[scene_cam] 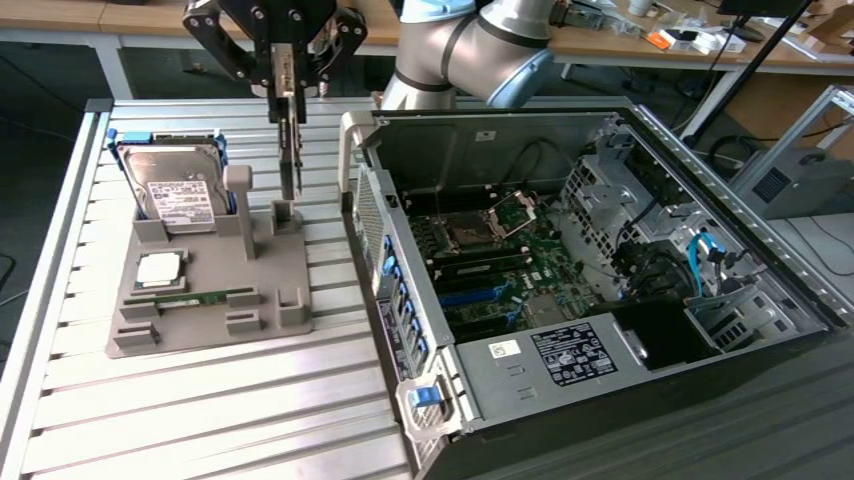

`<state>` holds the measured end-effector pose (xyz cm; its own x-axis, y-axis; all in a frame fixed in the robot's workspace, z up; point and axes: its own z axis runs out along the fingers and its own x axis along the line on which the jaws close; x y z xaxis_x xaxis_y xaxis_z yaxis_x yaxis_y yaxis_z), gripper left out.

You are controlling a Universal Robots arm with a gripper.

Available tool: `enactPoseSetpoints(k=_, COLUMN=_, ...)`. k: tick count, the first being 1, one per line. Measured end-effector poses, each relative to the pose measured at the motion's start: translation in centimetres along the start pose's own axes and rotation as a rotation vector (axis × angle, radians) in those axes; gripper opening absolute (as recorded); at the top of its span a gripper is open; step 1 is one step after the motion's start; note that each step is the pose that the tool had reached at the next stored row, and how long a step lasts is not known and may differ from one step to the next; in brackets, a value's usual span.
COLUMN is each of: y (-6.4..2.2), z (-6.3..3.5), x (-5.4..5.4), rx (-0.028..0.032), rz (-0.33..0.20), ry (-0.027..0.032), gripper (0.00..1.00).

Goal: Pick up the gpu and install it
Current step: 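Pick up the gpu and move the gpu toward the slot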

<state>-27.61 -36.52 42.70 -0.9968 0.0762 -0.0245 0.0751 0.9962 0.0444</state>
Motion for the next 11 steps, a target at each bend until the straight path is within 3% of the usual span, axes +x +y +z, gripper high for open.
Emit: enactPoseSetpoints(k=11, y=0.02, z=0.01, x=-0.28, rx=0.0, rz=0.0, ry=0.0, gripper=0.27)
